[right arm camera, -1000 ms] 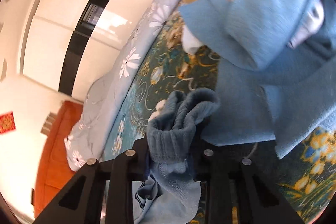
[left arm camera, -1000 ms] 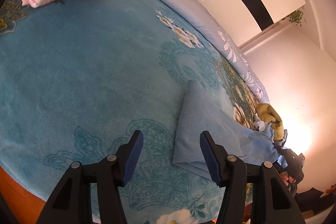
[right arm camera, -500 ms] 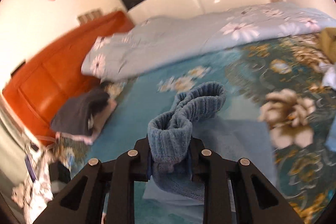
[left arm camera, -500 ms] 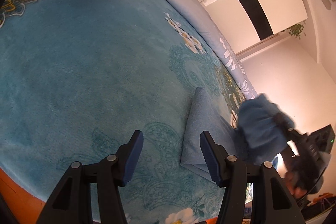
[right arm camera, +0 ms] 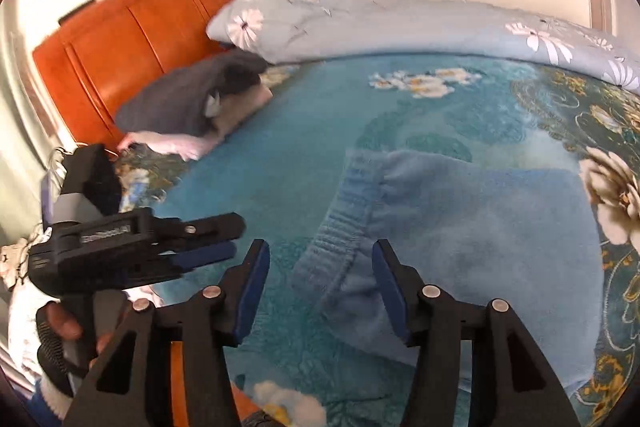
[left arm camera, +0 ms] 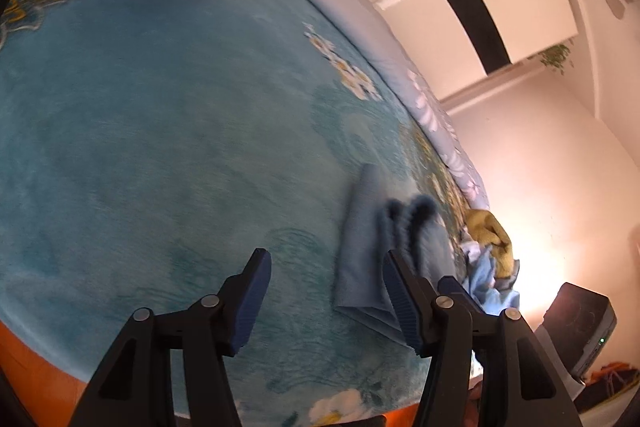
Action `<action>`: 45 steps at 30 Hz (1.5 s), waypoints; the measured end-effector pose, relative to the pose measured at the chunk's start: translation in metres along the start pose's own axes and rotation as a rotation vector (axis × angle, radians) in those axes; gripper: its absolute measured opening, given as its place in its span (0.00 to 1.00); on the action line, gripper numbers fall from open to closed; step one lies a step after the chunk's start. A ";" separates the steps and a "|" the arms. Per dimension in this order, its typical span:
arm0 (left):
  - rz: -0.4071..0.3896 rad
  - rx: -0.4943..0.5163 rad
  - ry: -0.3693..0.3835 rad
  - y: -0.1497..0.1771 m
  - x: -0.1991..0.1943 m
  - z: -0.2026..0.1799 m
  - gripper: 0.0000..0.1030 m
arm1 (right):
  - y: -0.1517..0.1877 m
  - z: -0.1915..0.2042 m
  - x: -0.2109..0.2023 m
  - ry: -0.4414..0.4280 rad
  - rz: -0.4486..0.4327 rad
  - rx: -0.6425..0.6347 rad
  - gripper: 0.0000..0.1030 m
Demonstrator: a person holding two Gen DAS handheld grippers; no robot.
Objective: Fold clothes
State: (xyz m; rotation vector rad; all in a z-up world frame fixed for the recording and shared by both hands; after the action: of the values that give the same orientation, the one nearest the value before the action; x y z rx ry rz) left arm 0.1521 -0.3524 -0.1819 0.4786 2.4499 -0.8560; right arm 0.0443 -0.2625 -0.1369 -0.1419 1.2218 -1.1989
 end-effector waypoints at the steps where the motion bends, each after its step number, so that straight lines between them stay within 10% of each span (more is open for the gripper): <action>1: 0.007 0.017 0.025 0.001 0.004 -0.009 0.63 | -0.002 -0.010 -0.010 0.017 -0.024 0.018 0.54; 10: 0.092 0.091 0.098 0.014 0.060 -0.065 0.69 | 0.020 -0.123 -0.079 0.106 -0.087 0.365 0.56; 17: 0.018 0.220 -0.012 0.007 0.059 -0.079 0.32 | 0.034 -0.150 -0.077 0.087 -0.071 0.446 0.56; 22: -0.041 0.205 0.081 -0.020 0.049 -0.086 0.29 | 0.035 -0.153 -0.076 0.059 -0.072 0.461 0.56; 26: 0.005 0.201 -0.014 -0.022 0.068 -0.061 0.29 | 0.035 -0.154 -0.081 0.046 -0.095 0.464 0.56; 29: 0.049 0.161 -0.085 -0.006 0.081 -0.036 0.35 | 0.032 -0.156 -0.081 0.033 -0.103 0.475 0.57; 32: 0.060 0.131 -0.105 -0.002 0.076 -0.024 0.62 | 0.030 -0.161 -0.076 0.014 -0.094 0.503 0.62; 39: 0.084 0.194 -0.130 -0.004 0.078 -0.023 0.74 | 0.025 -0.175 -0.053 -0.064 -0.054 0.599 0.63; 45: 0.170 0.125 0.085 0.005 0.094 -0.040 0.74 | 0.014 -0.183 -0.035 -0.146 -0.024 0.660 0.63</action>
State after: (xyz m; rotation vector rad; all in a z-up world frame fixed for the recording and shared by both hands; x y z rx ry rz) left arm 0.0644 -0.3072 -0.2094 0.7712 2.3988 -0.9370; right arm -0.0828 -0.1406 -0.1992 0.2447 0.6531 -1.5242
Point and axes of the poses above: each gripper's, at about its wrist camera, not at the fingertips, and x roughly the way its jaws point, z to its left, y to its underside, the point moved 10 cm from there along x, roughly the way its jaws point, and after that the axes turned 10 degrees about x, right-handed, at the moved point
